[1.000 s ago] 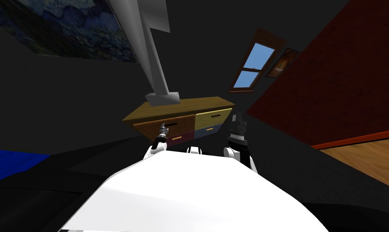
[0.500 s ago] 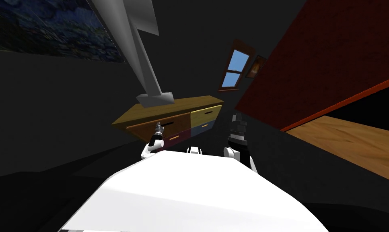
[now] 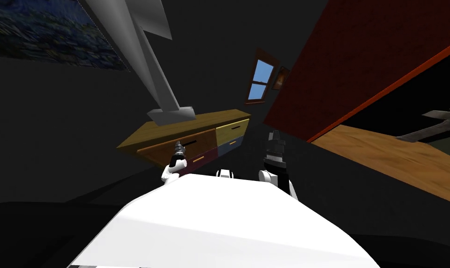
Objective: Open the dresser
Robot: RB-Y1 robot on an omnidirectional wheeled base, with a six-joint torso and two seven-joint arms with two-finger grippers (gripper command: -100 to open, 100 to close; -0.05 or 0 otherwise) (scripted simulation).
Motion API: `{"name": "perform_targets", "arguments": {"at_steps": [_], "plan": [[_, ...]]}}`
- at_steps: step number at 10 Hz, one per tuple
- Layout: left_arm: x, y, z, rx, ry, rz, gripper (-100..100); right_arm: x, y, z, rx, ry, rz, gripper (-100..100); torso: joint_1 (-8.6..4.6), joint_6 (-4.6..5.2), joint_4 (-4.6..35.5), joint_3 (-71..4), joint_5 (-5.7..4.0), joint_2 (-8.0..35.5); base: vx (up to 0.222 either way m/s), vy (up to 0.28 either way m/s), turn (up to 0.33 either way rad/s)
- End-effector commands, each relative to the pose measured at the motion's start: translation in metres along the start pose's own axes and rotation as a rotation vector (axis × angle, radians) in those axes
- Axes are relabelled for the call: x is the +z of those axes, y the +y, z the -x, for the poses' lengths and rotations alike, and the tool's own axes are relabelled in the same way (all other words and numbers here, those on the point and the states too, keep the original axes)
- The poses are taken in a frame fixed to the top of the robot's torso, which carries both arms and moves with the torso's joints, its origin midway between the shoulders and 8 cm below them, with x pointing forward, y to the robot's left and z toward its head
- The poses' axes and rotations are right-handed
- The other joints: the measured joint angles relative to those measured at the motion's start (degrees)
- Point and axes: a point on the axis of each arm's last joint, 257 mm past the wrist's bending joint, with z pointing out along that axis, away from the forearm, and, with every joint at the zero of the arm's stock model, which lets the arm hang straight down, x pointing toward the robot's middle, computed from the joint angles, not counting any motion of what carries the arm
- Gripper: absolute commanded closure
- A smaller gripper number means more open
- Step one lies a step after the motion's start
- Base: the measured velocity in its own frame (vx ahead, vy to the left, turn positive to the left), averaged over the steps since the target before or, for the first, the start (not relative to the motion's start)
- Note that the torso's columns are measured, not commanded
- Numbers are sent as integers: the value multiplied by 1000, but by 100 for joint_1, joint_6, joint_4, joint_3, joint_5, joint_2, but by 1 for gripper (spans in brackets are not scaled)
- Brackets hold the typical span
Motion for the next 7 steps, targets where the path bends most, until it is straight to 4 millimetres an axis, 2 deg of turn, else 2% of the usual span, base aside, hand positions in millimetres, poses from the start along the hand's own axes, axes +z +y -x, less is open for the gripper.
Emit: {"name": "perform_targets", "arguments": {"at_steps": [1,2,3,4,5,6,7], "plan": [[20,-12,29,-4,-61,-21,-100,0,0,0,0,0,0,0,4,-19,-2,-4,-2,-7,-143,5,-330],[18,-7,46,-11,-95,-11,-100,0,0,0,0,0,0,0,0,-1,0,-10,-6,-14,-107,-1,-216],[18,-9,51,-12,-104,-13,-100,0,0,0,0,0,0,0,2,-28,-4,-18,-10,-28,-30,-1,17],[28,-13,58,-20,-128,-20,-100,0,0,0,-1,0,0,0,0,-32,-14,-24,-2,-37,-65,-22,-275],[26,-12,74,-26,-157,-18,-100,0,0,0,0,0,0,0,0,22,-12,-25,3,-43,-100,-22,-189],[35,-11,79,-37,-178,-13,-100,0,0,0,0,0,0,0,11,10,-13,-28,3,-48,-135,-31,-304],[33,-14,94,-46,-208,-21,-100,0,0,0,0,0,0,0,4,26,-12,-24,6,-41,-115,-9,-248]]}}
